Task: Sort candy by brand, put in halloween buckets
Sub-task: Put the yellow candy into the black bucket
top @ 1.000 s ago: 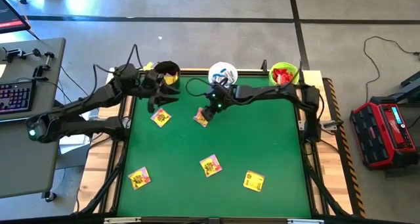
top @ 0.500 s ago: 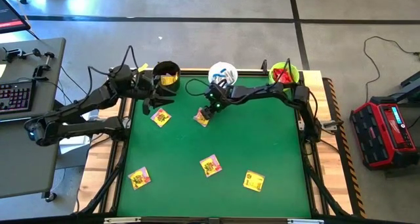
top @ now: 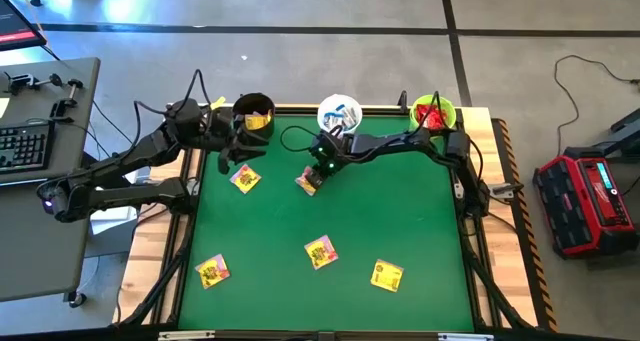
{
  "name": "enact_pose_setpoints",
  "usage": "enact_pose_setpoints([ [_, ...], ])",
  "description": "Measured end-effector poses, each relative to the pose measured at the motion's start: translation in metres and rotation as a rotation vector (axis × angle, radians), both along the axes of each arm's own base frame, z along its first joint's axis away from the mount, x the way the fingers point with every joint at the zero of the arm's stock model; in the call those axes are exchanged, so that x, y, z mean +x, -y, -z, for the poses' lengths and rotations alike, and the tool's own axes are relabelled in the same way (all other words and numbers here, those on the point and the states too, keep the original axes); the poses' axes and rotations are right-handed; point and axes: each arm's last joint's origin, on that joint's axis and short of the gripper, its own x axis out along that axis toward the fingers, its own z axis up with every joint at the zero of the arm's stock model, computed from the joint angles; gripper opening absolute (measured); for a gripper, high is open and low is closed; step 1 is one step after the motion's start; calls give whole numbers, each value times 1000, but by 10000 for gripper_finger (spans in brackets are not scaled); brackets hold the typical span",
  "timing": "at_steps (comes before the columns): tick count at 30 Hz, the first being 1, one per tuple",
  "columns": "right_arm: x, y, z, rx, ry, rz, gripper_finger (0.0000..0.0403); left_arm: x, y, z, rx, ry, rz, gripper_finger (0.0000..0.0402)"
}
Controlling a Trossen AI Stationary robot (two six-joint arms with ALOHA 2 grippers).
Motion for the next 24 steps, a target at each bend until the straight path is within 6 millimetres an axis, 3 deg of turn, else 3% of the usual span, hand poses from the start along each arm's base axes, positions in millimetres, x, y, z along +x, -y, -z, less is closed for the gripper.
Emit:
enact_pose_setpoints([
  [5, 2, 0, -14, 10, -5, -11, 4, 2, -2, 4, -60, -35, -33, 174],
  [12, 17, -9, -75, -96, 114, -72, 1, 7, -7, 17, -134, -144, -117, 174],
  [24, 27, -16, -185, -323, 228, -125, 0, 7, -12, 23, -2, -199, -228, 197],
])
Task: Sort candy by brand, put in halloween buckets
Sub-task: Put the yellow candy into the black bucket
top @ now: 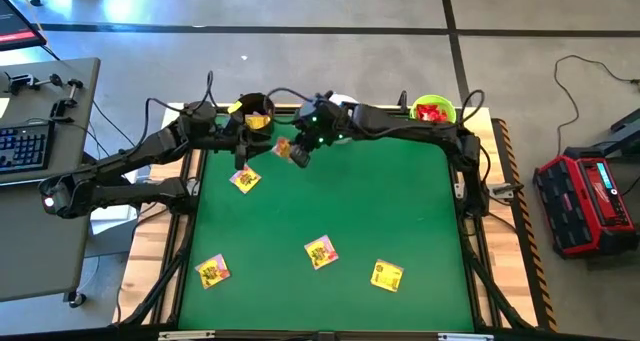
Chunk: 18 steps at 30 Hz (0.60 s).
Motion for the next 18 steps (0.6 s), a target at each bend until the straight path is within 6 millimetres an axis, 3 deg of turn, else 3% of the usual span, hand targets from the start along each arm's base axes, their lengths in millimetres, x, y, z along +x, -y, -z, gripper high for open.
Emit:
enact_pose_setpoints([
  [8, -4, 2, -38, -51, 65, -7, 0, -5, -8, -12, 123, 15, -14, 222],
  [18, -3, 0, -45, -63, 90, -19, 0, -5, -7, -15, 130, 39, 46, 223],
])
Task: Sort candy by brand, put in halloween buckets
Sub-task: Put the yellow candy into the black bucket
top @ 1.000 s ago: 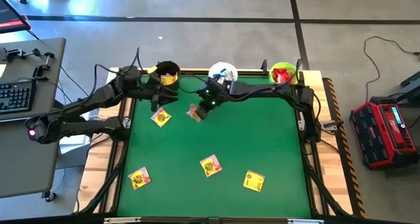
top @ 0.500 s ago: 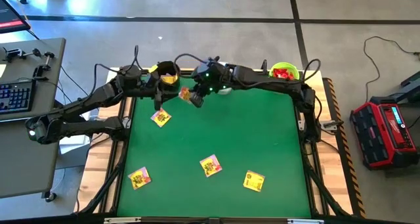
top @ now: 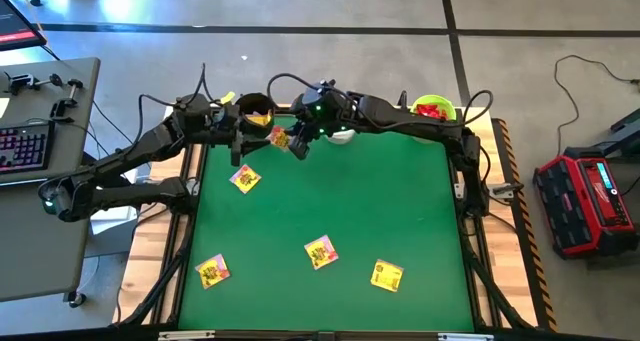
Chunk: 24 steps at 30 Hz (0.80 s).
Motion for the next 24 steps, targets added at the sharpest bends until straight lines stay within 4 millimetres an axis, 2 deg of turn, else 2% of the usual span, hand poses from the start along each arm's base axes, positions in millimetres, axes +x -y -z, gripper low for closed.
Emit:
enact_pose_setpoints([
  [14, 7, -7, -8, -64, 94, -65, 0, 3, 6, 1, 18, -9, 76, 220],
  [18, 8, -8, -9, -64, 108, -72, 0, 3, 6, 2, 14, -14, 76, 199],
  [24, 8, -11, -10, -51, 112, -75, 0, 2, 3, 3, 23, -31, 14, 140],
])
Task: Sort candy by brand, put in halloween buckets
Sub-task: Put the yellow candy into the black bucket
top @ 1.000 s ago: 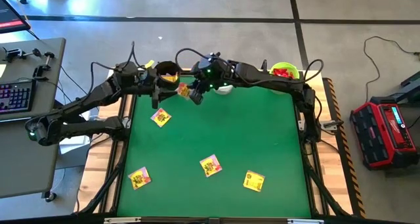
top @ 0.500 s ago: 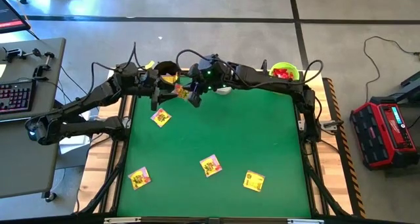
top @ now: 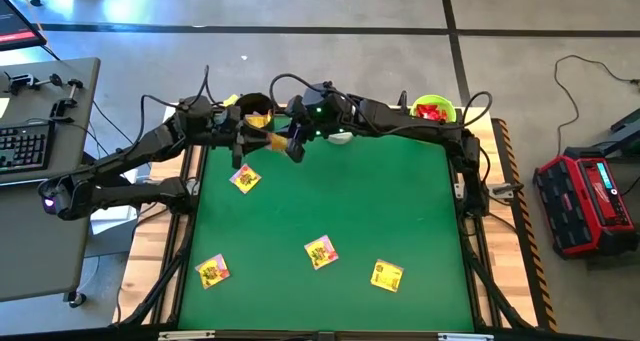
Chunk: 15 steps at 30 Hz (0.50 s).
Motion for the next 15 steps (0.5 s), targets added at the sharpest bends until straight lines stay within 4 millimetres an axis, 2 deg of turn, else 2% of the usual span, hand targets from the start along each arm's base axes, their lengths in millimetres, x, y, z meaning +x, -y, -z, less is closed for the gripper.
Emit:
enact_pose_setpoints([
  [8, 2, -5, -3, 2, 33, -12, 0, 0, 0, 0, 1, -2, -7, 15],
  [11, 1, -5, -1, 40, 13, -33, 1, 0, 0, 1, -5, -11, -4, 8],
  [15, -5, -7, 10, 74, -116, -37, 19, 0, 2, 9, -47, -77, 14, 17],
])
